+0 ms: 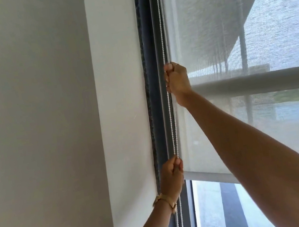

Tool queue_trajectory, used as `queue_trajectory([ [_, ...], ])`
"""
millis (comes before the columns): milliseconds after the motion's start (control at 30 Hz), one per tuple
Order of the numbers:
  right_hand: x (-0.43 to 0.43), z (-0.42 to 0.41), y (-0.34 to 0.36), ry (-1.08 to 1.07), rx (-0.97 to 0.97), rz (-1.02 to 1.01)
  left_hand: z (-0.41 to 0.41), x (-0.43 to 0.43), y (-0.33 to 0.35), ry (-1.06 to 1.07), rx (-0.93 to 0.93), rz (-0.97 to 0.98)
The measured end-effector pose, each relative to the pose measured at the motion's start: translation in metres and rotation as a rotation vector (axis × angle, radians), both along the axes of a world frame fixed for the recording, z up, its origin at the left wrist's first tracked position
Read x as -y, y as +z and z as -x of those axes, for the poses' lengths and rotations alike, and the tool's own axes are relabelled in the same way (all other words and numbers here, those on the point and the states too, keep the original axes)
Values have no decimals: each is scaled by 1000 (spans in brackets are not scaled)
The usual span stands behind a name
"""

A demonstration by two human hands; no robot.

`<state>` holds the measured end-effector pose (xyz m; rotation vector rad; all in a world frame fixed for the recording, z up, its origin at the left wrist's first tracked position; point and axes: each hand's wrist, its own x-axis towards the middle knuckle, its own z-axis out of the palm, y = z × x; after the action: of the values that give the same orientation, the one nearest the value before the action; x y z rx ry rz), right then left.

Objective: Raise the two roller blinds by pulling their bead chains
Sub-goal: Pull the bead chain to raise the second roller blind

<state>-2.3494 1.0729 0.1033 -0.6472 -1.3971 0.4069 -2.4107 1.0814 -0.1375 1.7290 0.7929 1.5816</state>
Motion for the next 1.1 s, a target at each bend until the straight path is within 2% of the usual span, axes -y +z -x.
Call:
queue_trajectory([
  [100, 2, -4, -17, -96, 79, -34, 10, 5, 3, -30, -242, -15],
  [167, 6, -5, -29, -109, 86, -35, 15, 5, 13, -27, -300, 25],
  [300, 6, -6, -56, -89, 78, -103, 18, 7, 78, -75, -48, 60],
  [400, 0, -9, -79, -130, 61, -57, 18, 7, 136, -122, 81, 3],
  [600, -6, -7, -144, -80, 23, 25, 9, 15, 213, -154, 83, -84],
  [733, -5, -4, -190, -52, 0, 119, -3, 19, 232, -211, 103, -54],
  [933, -1, -7, -230, -27, -26, 207, -21, 8, 225, -142, 396, -72],
  [1000, 0, -7, -230, -17, -12, 216, -24, 3, 220, -109, 424, -134],
  [1100, 2, -5, -219, 113, 19, 341, -22, -7, 219, 68, 363, -316],
])
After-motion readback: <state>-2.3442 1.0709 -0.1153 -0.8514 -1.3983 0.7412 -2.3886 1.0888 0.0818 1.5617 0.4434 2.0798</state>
